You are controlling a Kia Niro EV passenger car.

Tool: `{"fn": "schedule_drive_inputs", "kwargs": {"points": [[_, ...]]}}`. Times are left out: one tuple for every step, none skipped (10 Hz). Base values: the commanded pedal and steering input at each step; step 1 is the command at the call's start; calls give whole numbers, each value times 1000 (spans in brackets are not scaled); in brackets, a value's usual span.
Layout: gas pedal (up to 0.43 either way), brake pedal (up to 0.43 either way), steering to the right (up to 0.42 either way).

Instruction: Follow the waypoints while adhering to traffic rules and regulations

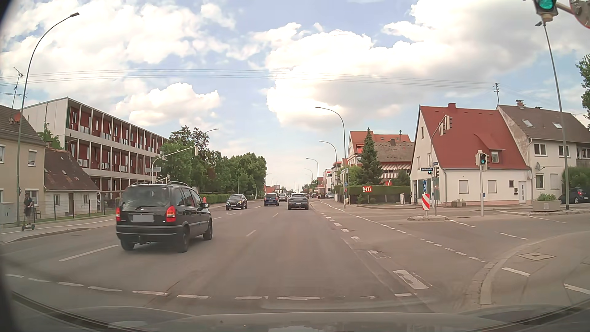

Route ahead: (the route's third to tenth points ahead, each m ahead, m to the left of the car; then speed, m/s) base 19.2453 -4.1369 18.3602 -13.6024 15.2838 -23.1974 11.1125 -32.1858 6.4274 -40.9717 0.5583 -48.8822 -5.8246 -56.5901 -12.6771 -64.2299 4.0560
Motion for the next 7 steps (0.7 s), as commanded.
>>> {"fn": "schedule_drive_inputs", "kwargs": {"points": [[47, 18, 71], [47, 18, 89], [47, 18, 109], [39, 18, 125], [20, 18, 142], [0, 18, 155], [0, 18, 171]]}}
